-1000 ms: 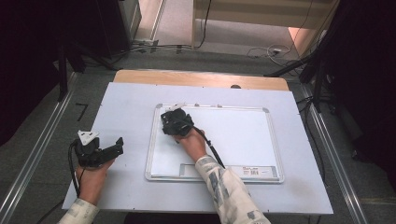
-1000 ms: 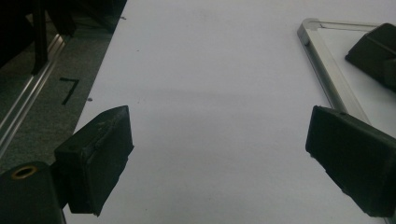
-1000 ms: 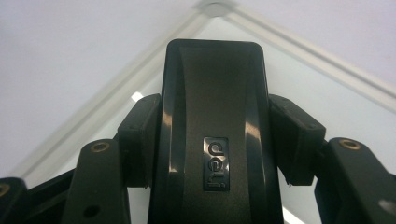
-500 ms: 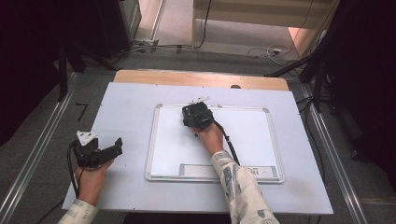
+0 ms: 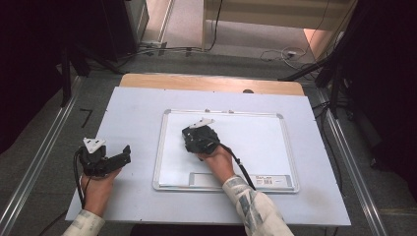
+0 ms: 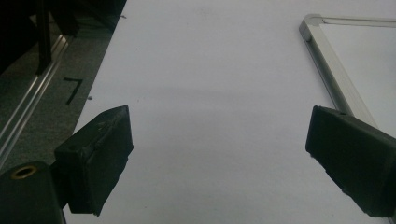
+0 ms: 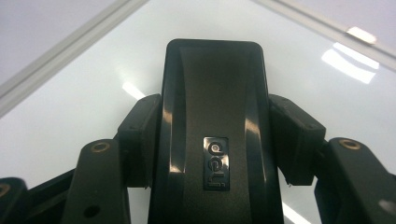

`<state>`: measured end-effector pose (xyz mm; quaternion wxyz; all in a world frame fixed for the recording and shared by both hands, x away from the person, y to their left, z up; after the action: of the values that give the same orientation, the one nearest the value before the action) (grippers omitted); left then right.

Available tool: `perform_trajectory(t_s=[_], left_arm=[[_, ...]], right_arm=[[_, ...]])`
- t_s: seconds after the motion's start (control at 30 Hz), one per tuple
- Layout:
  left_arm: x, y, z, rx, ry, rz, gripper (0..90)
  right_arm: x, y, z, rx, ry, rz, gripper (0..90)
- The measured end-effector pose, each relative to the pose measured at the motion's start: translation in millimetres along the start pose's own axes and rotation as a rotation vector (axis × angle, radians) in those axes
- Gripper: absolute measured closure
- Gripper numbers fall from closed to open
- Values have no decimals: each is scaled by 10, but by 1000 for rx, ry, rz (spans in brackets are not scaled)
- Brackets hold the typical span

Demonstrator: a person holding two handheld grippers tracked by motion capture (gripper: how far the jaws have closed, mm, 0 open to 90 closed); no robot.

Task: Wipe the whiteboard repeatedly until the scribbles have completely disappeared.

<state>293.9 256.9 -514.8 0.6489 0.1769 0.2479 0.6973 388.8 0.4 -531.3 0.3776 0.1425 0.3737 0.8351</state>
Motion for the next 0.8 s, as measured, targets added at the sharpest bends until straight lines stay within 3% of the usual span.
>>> perform_trajectory(t_s=[0.27, 0.43, 0.8], left_arm=[[-7, 2, 9, -5, 2, -4, 78], [2, 5, 7, -2, 4, -3, 78], [33, 31, 5, -6, 9, -6, 78]], right_arm=[[416, 15, -3, 4, 54, 55, 383], [604, 3, 12, 1, 92, 75, 383], [385, -221, 256, -1, 41, 43, 383]])
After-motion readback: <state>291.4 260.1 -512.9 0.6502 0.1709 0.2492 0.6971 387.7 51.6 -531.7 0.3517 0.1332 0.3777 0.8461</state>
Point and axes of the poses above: each handheld gripper's, and its own axes: y roughly backward along the jaws, z roughly out of its top, x roughly to its left, the point moved 6 cm from there along -y, roughly forward along the jaws, and after that the axes turned 1 degree about z, right-handed, at the moved point
